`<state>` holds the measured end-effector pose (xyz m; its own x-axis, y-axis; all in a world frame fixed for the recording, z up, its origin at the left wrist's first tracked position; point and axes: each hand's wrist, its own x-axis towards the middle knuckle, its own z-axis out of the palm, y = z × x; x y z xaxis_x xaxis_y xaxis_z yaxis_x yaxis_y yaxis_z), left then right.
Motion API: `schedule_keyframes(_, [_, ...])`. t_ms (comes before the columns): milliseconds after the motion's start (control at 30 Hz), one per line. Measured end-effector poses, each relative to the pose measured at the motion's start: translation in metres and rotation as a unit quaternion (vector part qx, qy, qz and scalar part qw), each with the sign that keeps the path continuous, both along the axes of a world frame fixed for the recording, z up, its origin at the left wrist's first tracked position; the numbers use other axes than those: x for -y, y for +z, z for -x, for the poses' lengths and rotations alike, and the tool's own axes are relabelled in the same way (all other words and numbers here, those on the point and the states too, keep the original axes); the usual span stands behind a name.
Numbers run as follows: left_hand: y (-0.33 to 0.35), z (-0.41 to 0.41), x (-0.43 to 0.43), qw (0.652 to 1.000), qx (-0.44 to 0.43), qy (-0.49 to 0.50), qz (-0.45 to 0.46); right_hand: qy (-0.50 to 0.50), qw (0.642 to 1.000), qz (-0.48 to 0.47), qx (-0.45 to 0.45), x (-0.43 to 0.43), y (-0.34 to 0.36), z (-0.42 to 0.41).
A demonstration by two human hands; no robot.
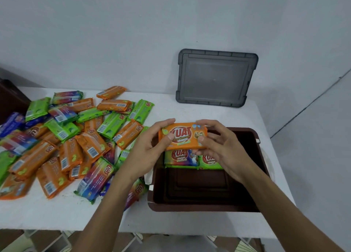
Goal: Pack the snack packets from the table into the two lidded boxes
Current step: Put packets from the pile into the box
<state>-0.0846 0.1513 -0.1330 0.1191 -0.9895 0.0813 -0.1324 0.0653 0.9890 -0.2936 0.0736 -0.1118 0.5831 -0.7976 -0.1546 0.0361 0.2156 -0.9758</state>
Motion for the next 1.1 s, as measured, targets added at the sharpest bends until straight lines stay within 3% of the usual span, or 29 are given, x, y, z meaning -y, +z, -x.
schedule_keyframes(67, [-0.002,0.000,0.001,0.997,0.081,0.006,0.000,-0.003,1.000,0.020,-0.015,0.002,0.000,0.017])
schedule_keyframes(167, [-0.009,-0.005,-0.001,0.960,0.268,0.073,0.042,-0.001,0.995,0.053,-0.082,0.009,-0.002,0.045])
schedule_keyframes(267, [-0.020,-0.008,-0.006,0.932,0.342,0.110,0.053,-0.012,0.978,0.074,-0.195,0.018,-0.015,0.064])
schedule_keyframes(433, [-0.036,-0.002,-0.018,0.921,0.369,0.117,0.037,-0.029,0.931,0.084,-0.354,0.025,-0.048,0.061])
schedule_keyframes(567, [-0.039,0.000,-0.024,0.925,0.352,0.140,0.037,-0.003,0.841,0.216,-0.496,0.023,-0.059,0.056])
schedule_keyframes(833, [-0.037,0.000,-0.030,0.938,0.320,0.131,0.011,0.064,0.691,0.363,-0.622,0.007,-0.046,0.039])
schedule_keyframes(900, [-0.037,-0.007,-0.037,0.944,0.304,0.126,0.014,0.048,0.693,0.385,-0.608,0.002,-0.037,0.029])
schedule_keyframes(1033, [-0.043,-0.041,-0.065,0.933,0.323,0.157,-0.006,0.041,0.777,0.396,-0.488,-0.020,-0.014,-0.009])
schedule_keyframes(1100, [-0.048,-0.065,-0.078,0.920,0.354,0.169,-0.026,0.037,0.795,0.434,-0.422,-0.037,-0.001,-0.031])
